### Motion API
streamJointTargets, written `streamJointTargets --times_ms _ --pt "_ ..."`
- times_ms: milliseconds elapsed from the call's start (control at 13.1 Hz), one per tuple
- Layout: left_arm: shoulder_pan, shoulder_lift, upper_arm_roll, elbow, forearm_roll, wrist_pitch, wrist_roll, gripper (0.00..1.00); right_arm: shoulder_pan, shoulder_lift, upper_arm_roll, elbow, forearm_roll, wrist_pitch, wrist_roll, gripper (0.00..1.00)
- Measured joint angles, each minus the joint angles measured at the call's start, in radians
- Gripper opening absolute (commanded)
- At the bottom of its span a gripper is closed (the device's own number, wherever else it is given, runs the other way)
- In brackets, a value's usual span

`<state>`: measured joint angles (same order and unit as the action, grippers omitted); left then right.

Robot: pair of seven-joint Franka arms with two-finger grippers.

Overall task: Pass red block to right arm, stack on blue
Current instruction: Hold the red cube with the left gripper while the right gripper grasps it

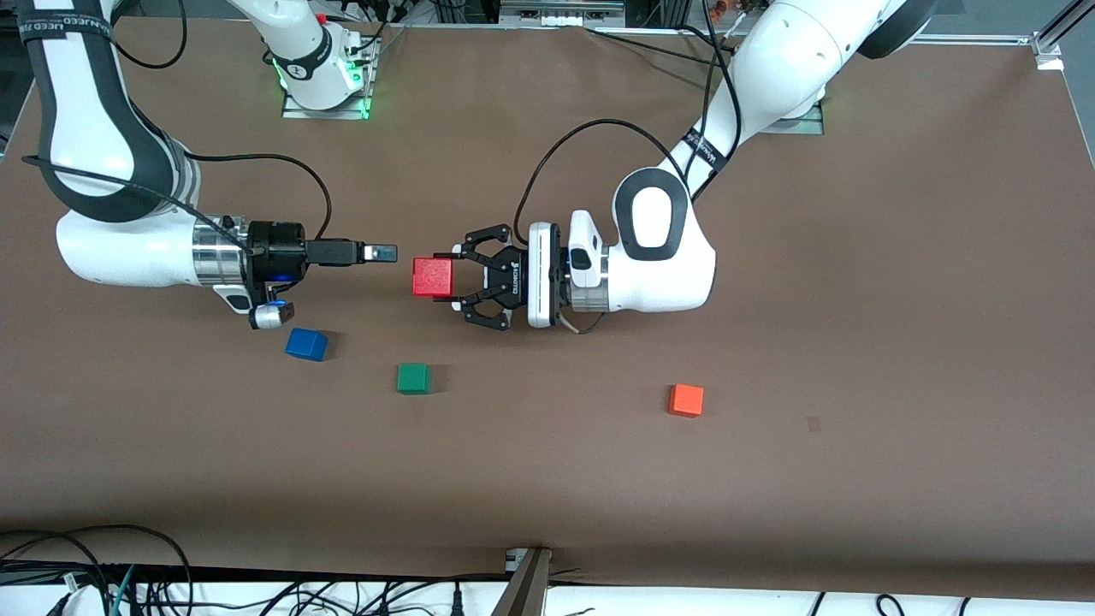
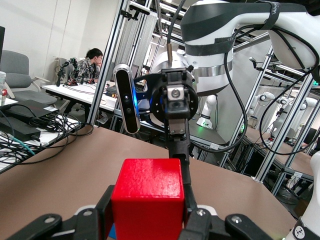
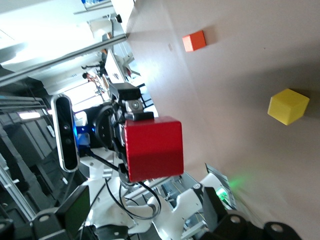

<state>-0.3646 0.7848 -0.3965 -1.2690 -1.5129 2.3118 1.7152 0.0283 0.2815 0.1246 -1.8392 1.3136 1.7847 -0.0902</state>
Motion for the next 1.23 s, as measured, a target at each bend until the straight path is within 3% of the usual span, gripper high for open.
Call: streamJointTargets --times_ms 843,919,996,1072,1226 --pt "0.006 0.0 0.002 0.011 0.0 0.0 0.0 0.0 0.07 0.065 0.001 -0.005 0.135 0.095 -0.039 0.97" --pt "0.006 0.0 0.002 0.012 0.0 0.0 0.0 0.0 0.076 0.066 0.001 -0.005 0.155 0.1 -0.039 0.81" --pt "0.006 0.0 0.002 0.012 0.0 0.0 0.0 0.0 0.082 0.068 0.001 -0.005 0.174 0.104 -0.039 0.54" --pt "0.006 0.0 0.002 0.012 0.0 0.0 0.0 0.0 0.087 0.068 0.001 -0.005 0.185 0.108 -0.039 0.38" --pt "0.004 0.0 0.001 0.012 0.0 0.0 0.0 0.0 0.089 0.068 0.001 -0.005 0.188 0.109 -0.039 0.24"
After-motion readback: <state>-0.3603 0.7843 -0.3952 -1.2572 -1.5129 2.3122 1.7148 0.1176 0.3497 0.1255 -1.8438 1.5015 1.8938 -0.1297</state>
